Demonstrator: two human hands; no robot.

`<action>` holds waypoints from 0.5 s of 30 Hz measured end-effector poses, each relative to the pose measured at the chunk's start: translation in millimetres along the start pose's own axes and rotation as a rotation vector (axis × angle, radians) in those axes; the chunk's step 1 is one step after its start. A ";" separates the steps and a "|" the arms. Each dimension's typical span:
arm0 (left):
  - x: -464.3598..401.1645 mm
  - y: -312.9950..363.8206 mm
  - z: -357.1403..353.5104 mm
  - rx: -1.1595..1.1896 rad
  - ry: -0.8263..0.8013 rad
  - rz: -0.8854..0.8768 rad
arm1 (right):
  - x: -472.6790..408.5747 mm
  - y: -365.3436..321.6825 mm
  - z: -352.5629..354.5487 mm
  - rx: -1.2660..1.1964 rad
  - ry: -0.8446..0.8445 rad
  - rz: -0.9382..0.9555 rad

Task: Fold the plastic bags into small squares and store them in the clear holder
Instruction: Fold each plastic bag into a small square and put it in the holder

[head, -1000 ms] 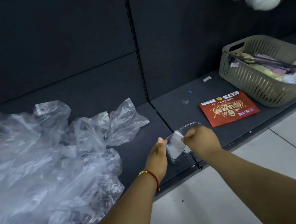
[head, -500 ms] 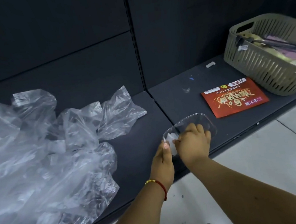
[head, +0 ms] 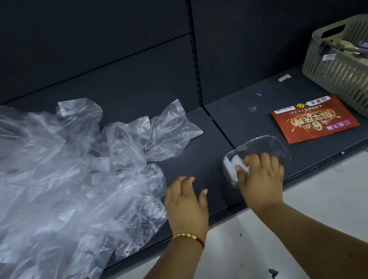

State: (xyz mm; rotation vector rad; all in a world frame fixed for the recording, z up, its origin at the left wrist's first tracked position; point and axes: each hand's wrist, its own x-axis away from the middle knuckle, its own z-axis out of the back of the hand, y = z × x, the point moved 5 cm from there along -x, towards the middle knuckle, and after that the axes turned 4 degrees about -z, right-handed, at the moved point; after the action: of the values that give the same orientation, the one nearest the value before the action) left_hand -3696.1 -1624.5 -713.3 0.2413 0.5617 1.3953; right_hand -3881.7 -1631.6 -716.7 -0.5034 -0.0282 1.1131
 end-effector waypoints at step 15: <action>-9.2 -82.5 120.9 0.057 0.008 0.031 | 54.5 -86.8 6.6 -0.418 -0.299 0.240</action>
State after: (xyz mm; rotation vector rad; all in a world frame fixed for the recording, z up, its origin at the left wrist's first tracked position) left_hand -3564.6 -1628.2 -648.4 0.2912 0.6069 1.4124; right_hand -3784.9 -1611.8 -688.3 -0.7203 -0.4802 1.4197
